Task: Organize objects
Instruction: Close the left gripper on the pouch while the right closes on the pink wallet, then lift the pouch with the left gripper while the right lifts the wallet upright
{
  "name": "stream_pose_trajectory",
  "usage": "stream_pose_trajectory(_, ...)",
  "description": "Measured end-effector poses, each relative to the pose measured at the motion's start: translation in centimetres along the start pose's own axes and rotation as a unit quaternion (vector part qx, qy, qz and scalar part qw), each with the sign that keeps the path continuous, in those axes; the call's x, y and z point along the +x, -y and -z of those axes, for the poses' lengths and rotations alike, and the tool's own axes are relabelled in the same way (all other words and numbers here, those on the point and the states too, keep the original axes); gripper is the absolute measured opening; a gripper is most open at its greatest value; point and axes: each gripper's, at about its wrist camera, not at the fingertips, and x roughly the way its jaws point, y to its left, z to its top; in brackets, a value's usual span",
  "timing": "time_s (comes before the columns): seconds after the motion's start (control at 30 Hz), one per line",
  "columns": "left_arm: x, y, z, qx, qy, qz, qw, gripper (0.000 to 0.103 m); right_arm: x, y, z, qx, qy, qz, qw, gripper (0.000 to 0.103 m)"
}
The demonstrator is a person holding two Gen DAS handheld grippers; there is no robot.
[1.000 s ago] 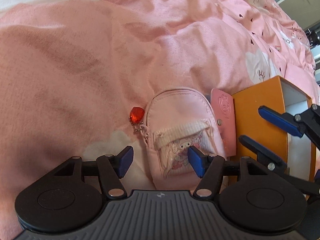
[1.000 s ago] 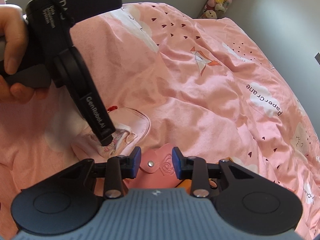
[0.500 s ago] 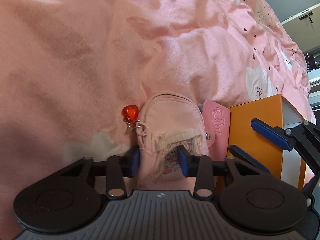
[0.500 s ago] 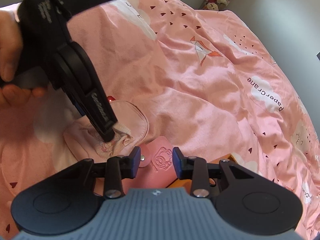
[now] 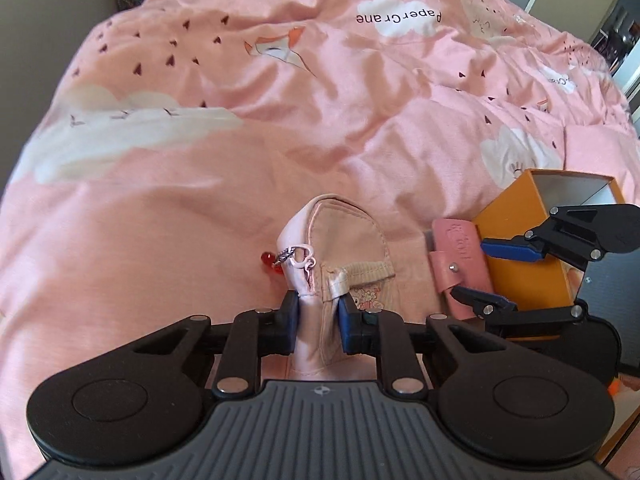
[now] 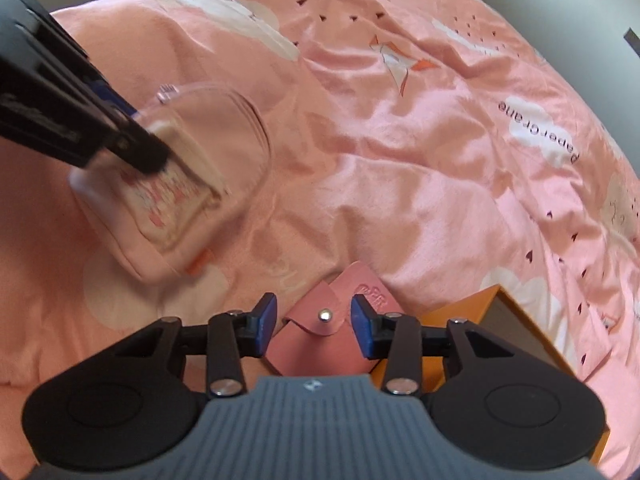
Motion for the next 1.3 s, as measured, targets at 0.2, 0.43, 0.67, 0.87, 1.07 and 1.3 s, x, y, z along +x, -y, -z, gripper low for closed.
stream_pose_trajectory(0.2,0.8,-0.8,0.2,0.002,-0.007,-0.011,0.9999,0.022,2.5,-1.3,-0.9,0.008,-0.051,0.024,0.998,0.055)
stream_pose_trajectory(0.43,1.1,-1.3,0.3,0.002,-0.005,-0.002,1.0,0.022,5.5,-1.5,-1.0,0.024,-0.107,0.05,0.993,0.058)
stream_pose_trajectory(0.67,1.4,-1.4,0.4,0.003,-0.005,0.004,1.0,0.022,7.3,-1.5,-1.1,0.026,-0.132,0.069,0.989,0.071)
stream_pose_trajectory(0.87,1.6,-1.3,0.5,0.003,-0.006,0.004,1.0,0.022,6.8,-1.4,-0.9,0.019,-0.126,0.073,0.989,0.048)
stream_pose_trajectory(1.07,1.6,-1.3,0.5,0.004,-0.007,0.004,1.0,0.022,4.2,-1.0,-0.5,0.029,-0.104,0.042,0.993,0.04)
stream_pose_trajectory(1.3,1.8,-0.9,0.6,0.02,-0.011,0.0,0.9997,0.022,-0.5,0.0,-0.4,0.11,-0.039,-0.086,0.989,0.04)
